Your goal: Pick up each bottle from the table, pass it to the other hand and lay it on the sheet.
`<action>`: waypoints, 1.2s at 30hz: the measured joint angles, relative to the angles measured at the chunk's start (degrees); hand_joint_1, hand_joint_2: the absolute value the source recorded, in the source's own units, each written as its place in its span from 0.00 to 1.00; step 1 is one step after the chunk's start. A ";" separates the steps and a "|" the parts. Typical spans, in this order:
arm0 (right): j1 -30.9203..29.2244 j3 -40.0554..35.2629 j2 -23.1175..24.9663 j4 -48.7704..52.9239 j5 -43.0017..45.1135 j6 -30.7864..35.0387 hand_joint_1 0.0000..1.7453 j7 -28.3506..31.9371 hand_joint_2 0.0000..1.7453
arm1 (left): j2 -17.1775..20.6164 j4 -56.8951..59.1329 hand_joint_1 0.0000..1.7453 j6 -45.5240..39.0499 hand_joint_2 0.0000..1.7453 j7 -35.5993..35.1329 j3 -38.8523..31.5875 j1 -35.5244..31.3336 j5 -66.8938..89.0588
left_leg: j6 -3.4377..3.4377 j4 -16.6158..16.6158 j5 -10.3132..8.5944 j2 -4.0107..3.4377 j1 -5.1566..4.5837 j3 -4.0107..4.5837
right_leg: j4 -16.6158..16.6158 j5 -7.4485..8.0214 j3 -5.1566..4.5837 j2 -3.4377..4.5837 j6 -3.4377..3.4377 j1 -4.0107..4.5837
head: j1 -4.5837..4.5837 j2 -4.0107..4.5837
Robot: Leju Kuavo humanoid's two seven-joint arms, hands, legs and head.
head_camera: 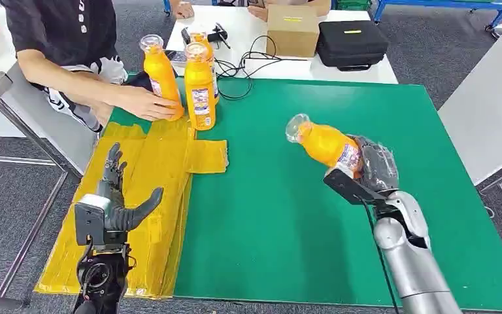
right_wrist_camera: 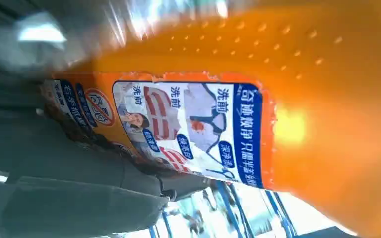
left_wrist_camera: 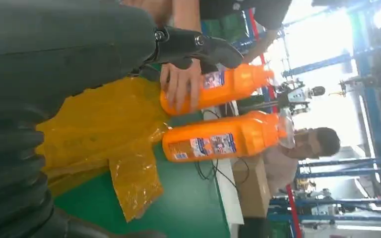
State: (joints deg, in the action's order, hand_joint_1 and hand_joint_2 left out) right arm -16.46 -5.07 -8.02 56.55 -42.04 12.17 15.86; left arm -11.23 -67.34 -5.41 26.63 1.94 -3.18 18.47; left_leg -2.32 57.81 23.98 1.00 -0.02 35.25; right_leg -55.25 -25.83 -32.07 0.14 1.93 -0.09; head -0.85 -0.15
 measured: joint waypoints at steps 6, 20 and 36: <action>-1.18 -2.51 9.07 3.92 8.14 5.34 1.00 3.06 1.00 | -0.07 -4.44 0.00 5.04 1.00 -2.32 5.12 -0.39 -1.92 | 0.01 0.00 -0.01 -0.06 -0.03 -0.03 | 0.01 0.01 -0.03 0.06 -0.01 -0.06 | 0.02 0.00; -8.59 -12.77 17.59 -1.06 14.78 4.77 1.00 7.41 1.00 | 0.96 -7.09 0.00 9.78 1.00 -2.23 13.12 -4.23 -6.89 | 0.01 0.00 -0.04 -0.07 -0.10 -0.05 | 0.00 0.04 -0.02 0.06 0.00 -0.13 | 0.02 0.00; -14.39 -27.51 24.84 -15.50 12.45 -0.64 1.00 8.99 1.00 | 2.36 -6.54 0.00 9.65 1.00 -1.93 15.35 -7.69 -10.36 | 0.02 0.00 -0.04 -0.06 -0.09 -0.05 | -0.01 0.03 -0.03 0.06 -0.01 -0.14 | 0.04 0.00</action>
State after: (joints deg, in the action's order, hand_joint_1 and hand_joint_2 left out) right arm -30.86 -32.58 16.83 41.05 -29.59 11.53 24.85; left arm -8.88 -73.88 4.24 24.70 17.29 -10.86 8.11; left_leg -2.30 57.81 23.93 0.94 -0.11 35.20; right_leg -55.26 -25.81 -32.10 0.20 1.92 -0.22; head -0.81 -0.15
